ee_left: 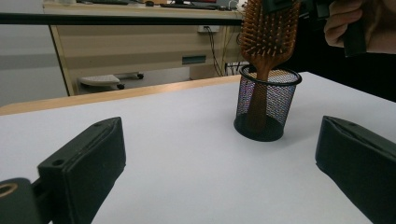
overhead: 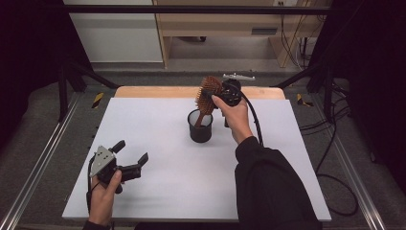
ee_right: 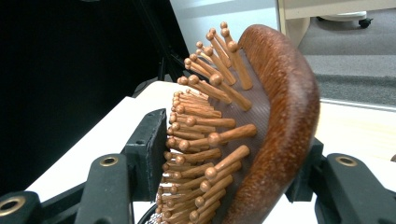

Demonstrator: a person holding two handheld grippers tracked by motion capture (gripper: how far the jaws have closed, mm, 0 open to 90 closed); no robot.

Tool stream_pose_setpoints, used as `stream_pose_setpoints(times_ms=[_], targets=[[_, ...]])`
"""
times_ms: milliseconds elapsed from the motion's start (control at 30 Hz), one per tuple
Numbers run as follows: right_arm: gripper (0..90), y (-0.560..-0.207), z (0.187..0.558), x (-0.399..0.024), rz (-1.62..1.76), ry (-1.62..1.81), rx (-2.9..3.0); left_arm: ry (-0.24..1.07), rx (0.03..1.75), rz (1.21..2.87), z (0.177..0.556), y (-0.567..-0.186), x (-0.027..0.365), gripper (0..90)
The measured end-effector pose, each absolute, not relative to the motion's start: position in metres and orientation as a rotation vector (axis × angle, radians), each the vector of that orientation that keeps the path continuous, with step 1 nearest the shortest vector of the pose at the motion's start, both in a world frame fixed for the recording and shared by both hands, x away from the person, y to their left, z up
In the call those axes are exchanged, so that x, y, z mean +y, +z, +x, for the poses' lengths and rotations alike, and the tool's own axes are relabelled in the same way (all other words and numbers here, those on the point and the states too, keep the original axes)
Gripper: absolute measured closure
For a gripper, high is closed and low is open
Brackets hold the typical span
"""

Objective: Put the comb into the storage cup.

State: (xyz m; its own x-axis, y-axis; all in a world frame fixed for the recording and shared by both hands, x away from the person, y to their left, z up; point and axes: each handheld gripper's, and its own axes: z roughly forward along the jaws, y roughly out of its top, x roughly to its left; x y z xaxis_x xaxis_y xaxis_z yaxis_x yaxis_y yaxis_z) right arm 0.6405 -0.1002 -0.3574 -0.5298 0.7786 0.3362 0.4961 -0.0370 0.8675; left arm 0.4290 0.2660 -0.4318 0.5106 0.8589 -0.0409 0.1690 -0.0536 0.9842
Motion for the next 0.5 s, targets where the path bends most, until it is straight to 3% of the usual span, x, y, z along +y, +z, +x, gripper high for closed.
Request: stream_pose_setpoints(times_ms=[500], targets=[[38.7, -0.3594, 0.6412, -0.1051, 1.355, 1.588, 1.999, 0.713, 0.917, 1.551, 0.4291, -0.4320, 0.2655, 1.8]])
